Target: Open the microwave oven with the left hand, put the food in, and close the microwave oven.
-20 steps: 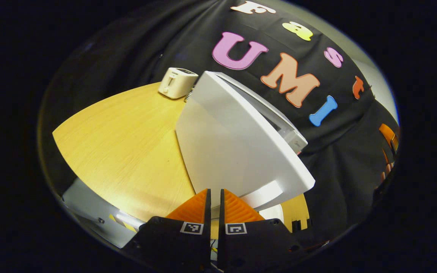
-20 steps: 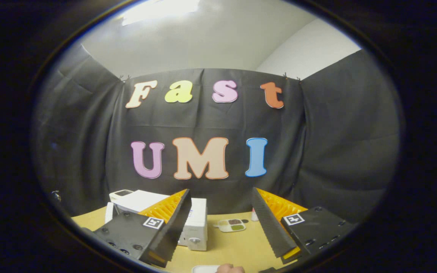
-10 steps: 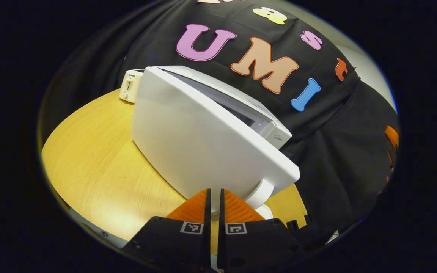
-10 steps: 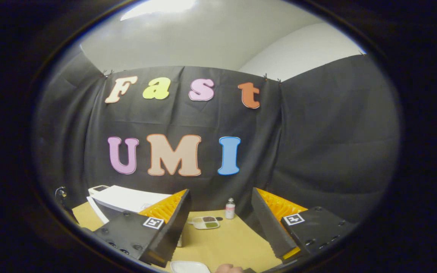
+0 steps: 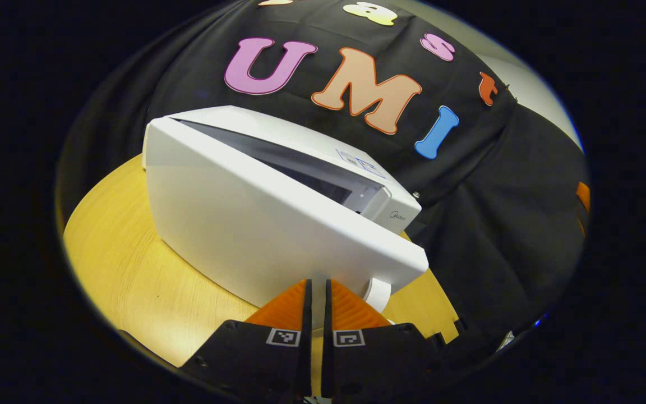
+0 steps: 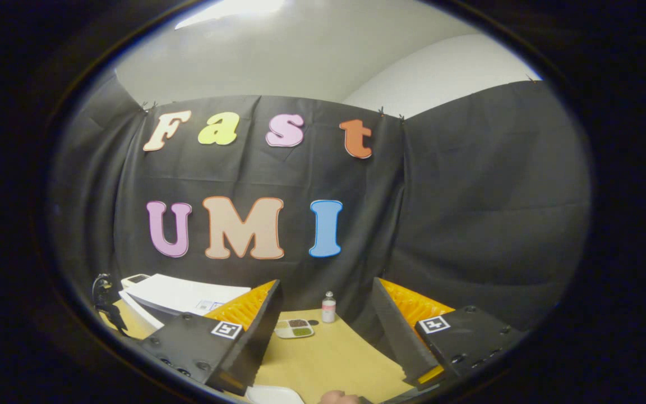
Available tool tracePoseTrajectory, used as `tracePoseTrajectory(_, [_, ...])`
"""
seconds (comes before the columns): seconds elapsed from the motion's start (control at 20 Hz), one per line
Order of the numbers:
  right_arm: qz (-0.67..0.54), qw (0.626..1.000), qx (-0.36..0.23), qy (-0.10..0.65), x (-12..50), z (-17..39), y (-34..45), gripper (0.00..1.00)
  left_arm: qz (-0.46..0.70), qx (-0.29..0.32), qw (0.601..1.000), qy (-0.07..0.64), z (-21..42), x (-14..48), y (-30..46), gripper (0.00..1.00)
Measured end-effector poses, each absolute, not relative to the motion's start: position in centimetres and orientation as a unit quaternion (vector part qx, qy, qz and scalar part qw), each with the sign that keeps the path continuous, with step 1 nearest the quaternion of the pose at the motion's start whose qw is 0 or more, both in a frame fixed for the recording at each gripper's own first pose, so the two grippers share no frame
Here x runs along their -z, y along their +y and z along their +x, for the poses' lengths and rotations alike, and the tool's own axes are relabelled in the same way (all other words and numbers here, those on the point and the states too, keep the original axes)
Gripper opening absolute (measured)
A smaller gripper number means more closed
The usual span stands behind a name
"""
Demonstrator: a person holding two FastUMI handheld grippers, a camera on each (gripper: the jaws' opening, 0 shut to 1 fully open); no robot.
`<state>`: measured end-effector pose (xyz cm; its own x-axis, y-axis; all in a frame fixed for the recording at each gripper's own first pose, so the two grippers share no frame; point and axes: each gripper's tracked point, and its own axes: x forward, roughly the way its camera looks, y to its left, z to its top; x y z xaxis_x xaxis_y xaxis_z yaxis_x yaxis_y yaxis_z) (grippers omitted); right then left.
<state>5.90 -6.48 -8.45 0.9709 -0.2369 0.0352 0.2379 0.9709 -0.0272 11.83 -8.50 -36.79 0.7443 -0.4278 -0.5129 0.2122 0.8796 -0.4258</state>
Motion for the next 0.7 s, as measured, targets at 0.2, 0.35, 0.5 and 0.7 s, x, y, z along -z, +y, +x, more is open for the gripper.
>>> tracePoseTrajectory(0.2, [0.000,0.993,0.114,-0.004,9.4,6.8,-6.4,0.88,-0.159,0.187,0.920,0.305,13.6,37.3,-9.8,0.07])
tracePoseTrajectory(0.35, [0.001,0.994,0.109,-0.004,9.6,7.3,-6.2,0.88,-0.143,0.186,0.925,0.298,15.4,37.6,-10.2,0.07])
tracePoseTrajectory(0.5, [-0.006,0.995,0.102,-0.005,9.6,7.6,-5.9,0.88,-0.125,0.185,0.929,0.294,17.1,37.7,-10.5,0.07])
tracePoseTrajectory(0.7, [-0.009,0.996,0.088,-0.006,9.8,8.2,-5.2,0.88,-0.098,0.184,0.938,0.277,19.1,37.5,-10.6,0.07])
